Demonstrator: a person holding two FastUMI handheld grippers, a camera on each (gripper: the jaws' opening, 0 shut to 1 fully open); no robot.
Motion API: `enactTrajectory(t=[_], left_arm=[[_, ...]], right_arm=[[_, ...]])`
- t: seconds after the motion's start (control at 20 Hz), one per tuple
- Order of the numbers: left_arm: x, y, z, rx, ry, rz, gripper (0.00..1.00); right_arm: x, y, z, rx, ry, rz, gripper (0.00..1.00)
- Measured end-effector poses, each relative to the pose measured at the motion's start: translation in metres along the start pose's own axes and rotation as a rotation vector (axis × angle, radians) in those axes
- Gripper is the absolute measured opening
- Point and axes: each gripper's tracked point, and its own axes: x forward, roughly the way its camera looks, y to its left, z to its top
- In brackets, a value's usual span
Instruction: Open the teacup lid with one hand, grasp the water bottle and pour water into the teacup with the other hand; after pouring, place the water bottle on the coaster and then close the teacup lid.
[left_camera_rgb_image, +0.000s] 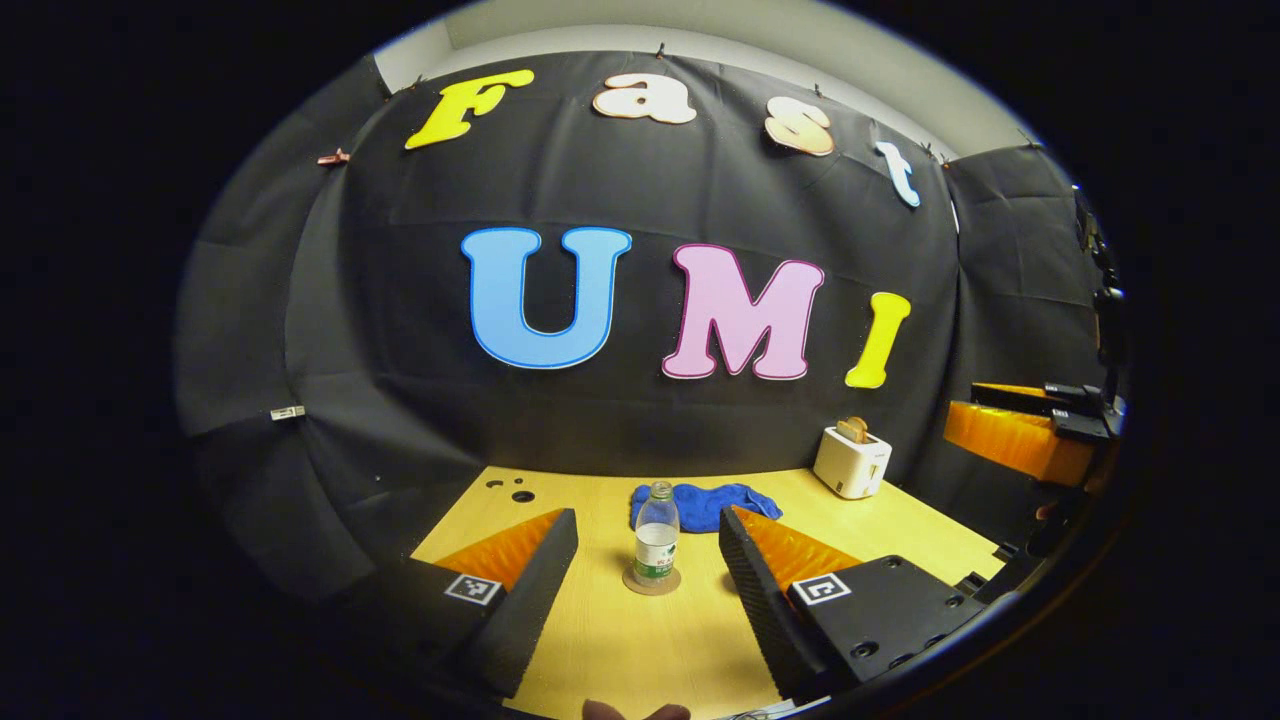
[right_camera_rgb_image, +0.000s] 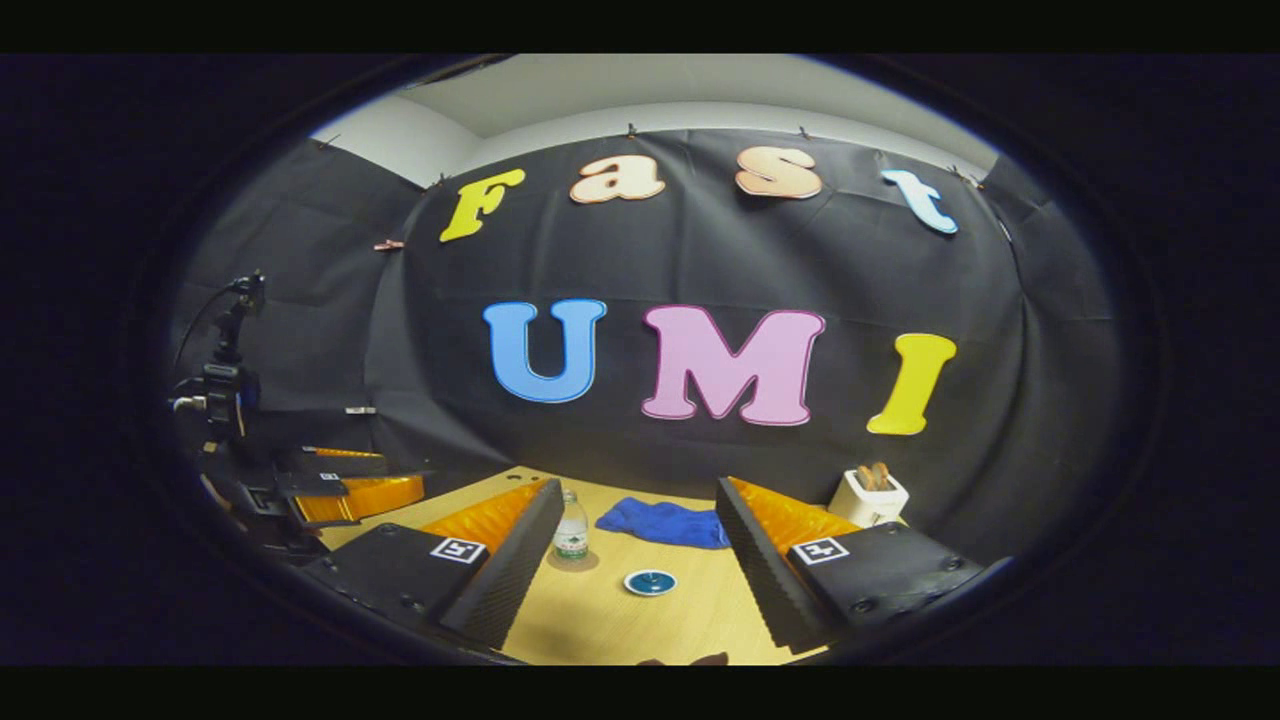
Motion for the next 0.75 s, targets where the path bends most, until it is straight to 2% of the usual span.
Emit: enactTrajectory(t=[0.25,0.75], left_arm=[[-0.013,0.001,-0.001,-0.007,-0.009,-0.021,0.90],[-0.013,-0.005,0.002,-0.019,-0.014,-0.040,0.90]], right_arm=[[-0.015,0.003,-0.005,-0.016,0.003,-0.047,0.95],[-0.020,0.007,-0.003,-0.011,0.009,-0.052,0.95]])
